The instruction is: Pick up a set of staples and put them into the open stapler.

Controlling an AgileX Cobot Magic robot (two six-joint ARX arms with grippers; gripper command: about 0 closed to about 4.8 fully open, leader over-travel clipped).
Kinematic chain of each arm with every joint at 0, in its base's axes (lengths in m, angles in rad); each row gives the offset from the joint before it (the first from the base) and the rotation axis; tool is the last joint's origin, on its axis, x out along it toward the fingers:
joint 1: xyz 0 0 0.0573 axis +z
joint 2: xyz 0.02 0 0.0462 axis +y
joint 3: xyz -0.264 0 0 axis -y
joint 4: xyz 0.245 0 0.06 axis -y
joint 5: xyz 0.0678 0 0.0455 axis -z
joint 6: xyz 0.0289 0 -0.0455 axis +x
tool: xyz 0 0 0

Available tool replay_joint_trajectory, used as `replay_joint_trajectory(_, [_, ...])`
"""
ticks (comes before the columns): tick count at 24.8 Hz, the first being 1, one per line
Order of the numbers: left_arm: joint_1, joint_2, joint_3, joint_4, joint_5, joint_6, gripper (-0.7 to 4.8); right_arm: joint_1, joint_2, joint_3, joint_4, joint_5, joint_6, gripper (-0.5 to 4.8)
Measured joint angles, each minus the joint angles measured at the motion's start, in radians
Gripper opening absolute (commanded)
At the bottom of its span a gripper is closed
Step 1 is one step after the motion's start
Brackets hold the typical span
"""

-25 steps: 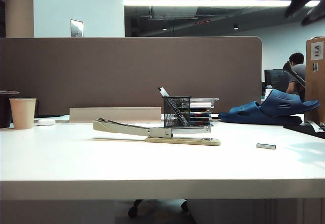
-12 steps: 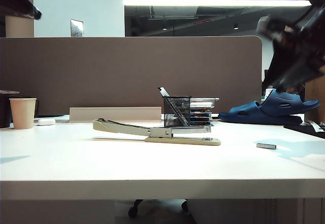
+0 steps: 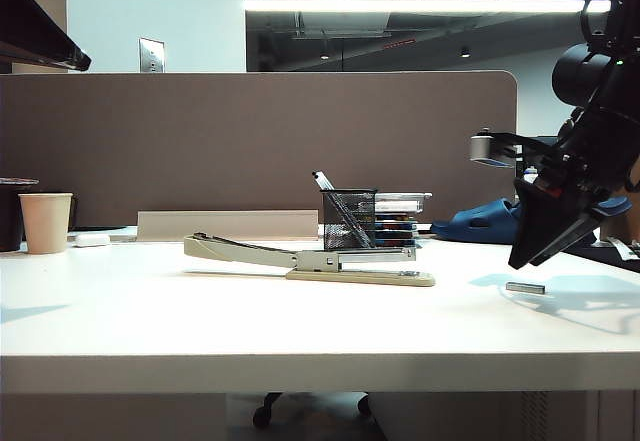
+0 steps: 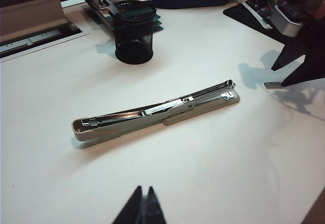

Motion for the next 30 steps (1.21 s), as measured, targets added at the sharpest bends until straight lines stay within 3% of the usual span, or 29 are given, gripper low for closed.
replay_joint_trajectory(8, [0.000, 0.000, 0.000, -0.001, 0.000, 0.000, -0.02, 0.000, 0.050, 0.002, 0.018, 0.000, -0.008, 2.60])
replay_joint_trajectory(11, [0.000, 0.000, 0.000, -0.001, 0.000, 0.000, -0.01, 0.000, 0.052, 0.002, 0.018, 0.000, -0.008, 2.25])
replay_joint_trajectory(22, [0.000, 0.000, 0.000, -0.001, 0.000, 0.000, -0.02, 0.002, 0.068, 0.009, 0.016, 0.013, -0.015, 2.20])
replay_joint_trajectory(25, [0.000, 0.000, 0.000, -0.001, 0.000, 0.000, -0.02, 0.004, 0.068, 0.011, 0.006, 0.025, -0.016, 1.52])
replay_joint_trajectory(30, [0.000, 0.000, 0.000, -0.001, 0.000, 0.000, -0.02, 0.005, 0.067, 0.012, -0.005, 0.054, -0.016, 1.35])
